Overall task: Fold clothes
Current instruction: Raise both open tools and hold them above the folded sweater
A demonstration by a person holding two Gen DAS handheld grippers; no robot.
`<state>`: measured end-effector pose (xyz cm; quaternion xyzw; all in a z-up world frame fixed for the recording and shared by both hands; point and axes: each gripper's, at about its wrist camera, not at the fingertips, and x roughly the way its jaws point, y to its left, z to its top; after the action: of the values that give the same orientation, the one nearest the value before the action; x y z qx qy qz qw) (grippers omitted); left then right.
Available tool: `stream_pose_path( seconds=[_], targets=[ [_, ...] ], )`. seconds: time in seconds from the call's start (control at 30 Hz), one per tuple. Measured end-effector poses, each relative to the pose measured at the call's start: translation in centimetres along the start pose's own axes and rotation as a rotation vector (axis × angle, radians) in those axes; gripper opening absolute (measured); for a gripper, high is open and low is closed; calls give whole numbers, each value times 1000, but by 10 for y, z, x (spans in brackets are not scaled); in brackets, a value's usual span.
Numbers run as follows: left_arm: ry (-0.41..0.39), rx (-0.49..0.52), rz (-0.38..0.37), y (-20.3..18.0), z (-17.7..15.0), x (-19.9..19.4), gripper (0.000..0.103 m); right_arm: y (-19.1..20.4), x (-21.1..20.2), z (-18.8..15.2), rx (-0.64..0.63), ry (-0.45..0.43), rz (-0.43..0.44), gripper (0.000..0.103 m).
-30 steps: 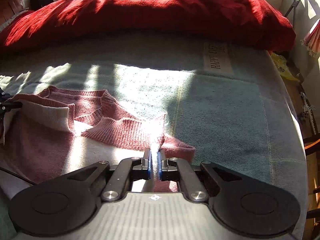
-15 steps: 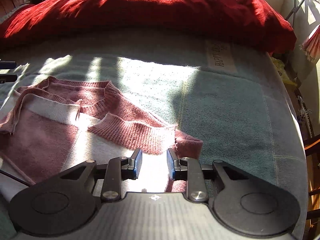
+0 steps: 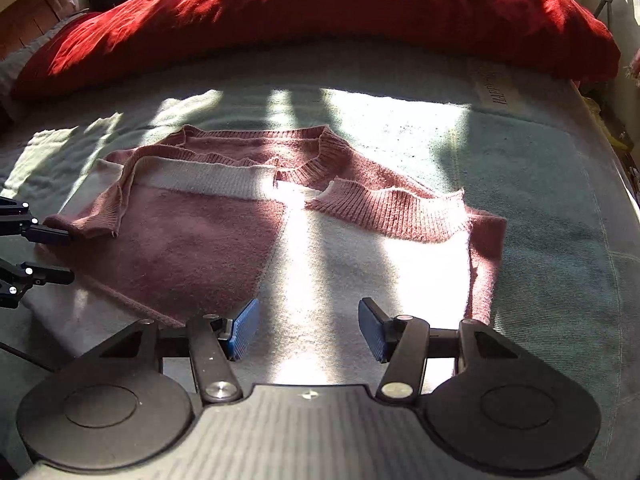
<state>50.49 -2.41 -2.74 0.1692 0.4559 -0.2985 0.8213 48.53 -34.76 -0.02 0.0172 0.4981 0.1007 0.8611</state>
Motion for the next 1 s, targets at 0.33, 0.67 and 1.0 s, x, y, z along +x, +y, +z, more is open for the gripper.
stream_pose_path(
  seconds=[0.33,0.67,1.0],
  targets=[
    [-79,-108,195,53,12,-19,46,21,-5,-17,16,17,5,63],
    [-47,-73,100,26,-18,-7,46,30,-1,-27,5,27,-1,63],
    [-119,-195,22,45,-1,-14,46,18,2,-41,50,57,-39,63]
  ],
)
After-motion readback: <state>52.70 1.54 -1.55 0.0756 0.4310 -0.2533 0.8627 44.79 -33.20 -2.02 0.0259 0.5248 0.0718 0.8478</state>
